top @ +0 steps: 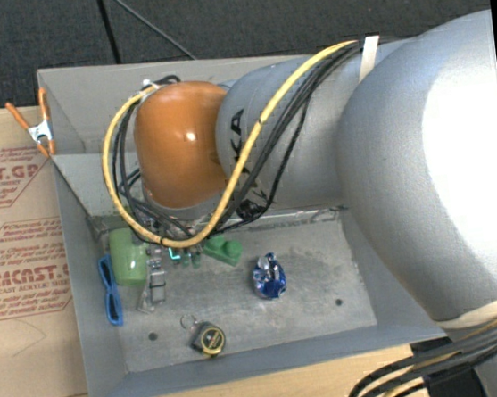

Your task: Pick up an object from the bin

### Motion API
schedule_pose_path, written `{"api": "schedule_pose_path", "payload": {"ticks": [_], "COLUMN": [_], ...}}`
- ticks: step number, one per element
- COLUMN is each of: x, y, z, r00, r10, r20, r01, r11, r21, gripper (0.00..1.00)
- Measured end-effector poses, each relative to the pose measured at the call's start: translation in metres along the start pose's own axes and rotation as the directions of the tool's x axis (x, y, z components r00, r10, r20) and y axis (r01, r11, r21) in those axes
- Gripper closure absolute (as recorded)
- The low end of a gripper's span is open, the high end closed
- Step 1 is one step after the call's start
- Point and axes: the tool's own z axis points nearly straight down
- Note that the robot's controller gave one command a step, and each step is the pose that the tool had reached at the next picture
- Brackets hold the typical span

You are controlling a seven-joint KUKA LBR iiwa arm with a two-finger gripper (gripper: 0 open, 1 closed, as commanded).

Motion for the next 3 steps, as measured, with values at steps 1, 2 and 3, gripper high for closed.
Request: {"api": "schedule_pose_path", "payload": {"ticks": [1, 2, 3], "x": [-0.021, -0.014, -0.026], "y": [0.018, 0.019, 0.014], "z": [0.081, 0.049, 0.034], "r00": [0.871, 0.655, 0.502], "r10": [-0.491, -0.756, -0.865], "r20": [0.007, 0.009, 0.007], "r01": [0.491, 0.756, 0.865], "r11": [0.871, 0.655, 0.502], "r21": [0.002, 0.006, 0.007], "gripper": [0.0, 0.0, 0.0]}}
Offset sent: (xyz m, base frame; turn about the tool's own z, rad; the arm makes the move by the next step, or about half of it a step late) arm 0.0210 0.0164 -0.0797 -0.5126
